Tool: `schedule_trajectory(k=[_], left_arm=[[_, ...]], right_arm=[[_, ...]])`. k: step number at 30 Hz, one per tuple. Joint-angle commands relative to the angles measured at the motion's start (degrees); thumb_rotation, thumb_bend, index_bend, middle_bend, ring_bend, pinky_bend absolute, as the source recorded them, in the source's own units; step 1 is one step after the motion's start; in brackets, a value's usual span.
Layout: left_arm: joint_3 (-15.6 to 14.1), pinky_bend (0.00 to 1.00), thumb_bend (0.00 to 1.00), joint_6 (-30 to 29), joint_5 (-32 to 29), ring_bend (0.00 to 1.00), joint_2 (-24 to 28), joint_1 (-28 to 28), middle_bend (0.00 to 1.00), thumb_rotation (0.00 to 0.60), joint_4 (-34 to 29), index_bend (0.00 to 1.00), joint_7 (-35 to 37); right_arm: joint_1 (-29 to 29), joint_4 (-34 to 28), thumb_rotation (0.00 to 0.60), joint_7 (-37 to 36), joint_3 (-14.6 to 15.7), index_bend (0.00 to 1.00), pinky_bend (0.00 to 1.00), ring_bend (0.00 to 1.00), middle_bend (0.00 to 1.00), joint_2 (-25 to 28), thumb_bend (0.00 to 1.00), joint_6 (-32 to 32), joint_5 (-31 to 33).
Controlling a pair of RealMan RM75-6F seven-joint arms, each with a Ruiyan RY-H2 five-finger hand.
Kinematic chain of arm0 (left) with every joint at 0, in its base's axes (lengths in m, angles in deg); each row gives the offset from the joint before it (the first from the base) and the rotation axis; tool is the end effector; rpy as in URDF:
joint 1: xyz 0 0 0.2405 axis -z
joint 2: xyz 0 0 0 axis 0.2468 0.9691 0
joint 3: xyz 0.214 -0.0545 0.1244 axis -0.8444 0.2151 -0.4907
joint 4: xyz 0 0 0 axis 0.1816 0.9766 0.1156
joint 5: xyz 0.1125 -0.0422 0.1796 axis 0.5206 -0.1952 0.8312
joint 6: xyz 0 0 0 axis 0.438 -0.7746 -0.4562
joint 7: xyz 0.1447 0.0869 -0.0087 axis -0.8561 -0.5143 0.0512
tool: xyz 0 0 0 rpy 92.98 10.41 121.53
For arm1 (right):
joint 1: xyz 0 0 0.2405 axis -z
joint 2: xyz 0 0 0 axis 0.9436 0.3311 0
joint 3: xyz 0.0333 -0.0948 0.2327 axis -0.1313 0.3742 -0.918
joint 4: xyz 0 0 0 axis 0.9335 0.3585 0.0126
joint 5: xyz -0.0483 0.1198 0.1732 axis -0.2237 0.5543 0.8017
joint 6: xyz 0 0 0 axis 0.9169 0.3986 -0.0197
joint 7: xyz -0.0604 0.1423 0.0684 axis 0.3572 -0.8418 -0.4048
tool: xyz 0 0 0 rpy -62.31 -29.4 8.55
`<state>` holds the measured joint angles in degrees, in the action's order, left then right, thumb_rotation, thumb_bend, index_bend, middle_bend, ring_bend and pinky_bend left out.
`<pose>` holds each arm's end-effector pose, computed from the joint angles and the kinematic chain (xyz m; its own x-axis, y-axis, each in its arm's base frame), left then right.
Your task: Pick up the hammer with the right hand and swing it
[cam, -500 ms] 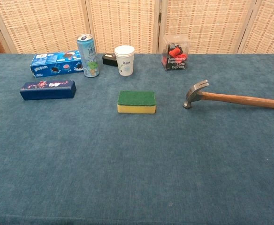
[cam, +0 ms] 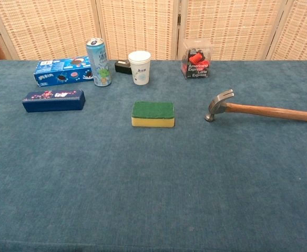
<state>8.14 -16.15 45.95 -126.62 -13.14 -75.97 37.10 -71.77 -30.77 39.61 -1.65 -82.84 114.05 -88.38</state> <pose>-0.2715 0.1763 0.1290 0.4401 0.0112 0.8979 0.8979 -0.0092 -0.4400 -0.3363 -0.1879 0.1837 0.2187 -0.0039 0.9758 -0.9734 0.0685 0.2185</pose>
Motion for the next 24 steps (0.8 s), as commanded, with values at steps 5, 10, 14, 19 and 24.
schedule_trajectory(k=[5, 10, 14, 19, 24], left_arm=[[0.0, 0.00, 0.18, 0.0, -0.2, 0.00, -0.1, 0.0, 0.00, 0.600, 0.1, 0.00, 0.1], [0.1, 0.00, 0.18, 0.0, -0.3, 0.00, 0.0, 0.1, 0.00, 0.600, 0.2, 0.00, 0.3], [0.0, 0.00, 0.18, -0.1, -0.3, 0.00, 0.0, 0.0, 0.00, 0.600, 0.3, 0.00, 0.6], [0.0, 0.00, 0.18, -0.2, -0.2, 0.00, 0.1, -0.1, 0.00, 0.600, 0.5, 0.00, 0.8], [-0.1, 0.00, 0.18, -0.9, 0.0, 0.00, 0.1, -0.5, 0.00, 0.600, 0.7, 0.00, 1.3]], right_arm=[[-0.3, -0.5, 0.600, 0.5, -0.1, 0.11, 0.17, 0.15, 0.26, 0.4, 0.24, -0.4, 0.0], [-1.4, -1.0, 0.600, 1.3, -0.4, 0.11, 0.17, 0.15, 0.26, 1.0, 0.24, -1.4, -0.2], [-3.1, -1.7, 0.600, 2.5, -1.1, 0.12, 0.17, 0.15, 0.26, 1.6, 0.24, -3.4, 0.1], [-7.9, -3.4, 0.600, 5.0, -2.9, 0.13, 0.17, 0.15, 0.26, 2.7, 0.24, -10.1, 2.2], [-14.1, -3.8, 0.600, 7.5, -4.8, 0.13, 0.17, 0.15, 0.26, 2.4, 0.24, -18.4, 4.4]])
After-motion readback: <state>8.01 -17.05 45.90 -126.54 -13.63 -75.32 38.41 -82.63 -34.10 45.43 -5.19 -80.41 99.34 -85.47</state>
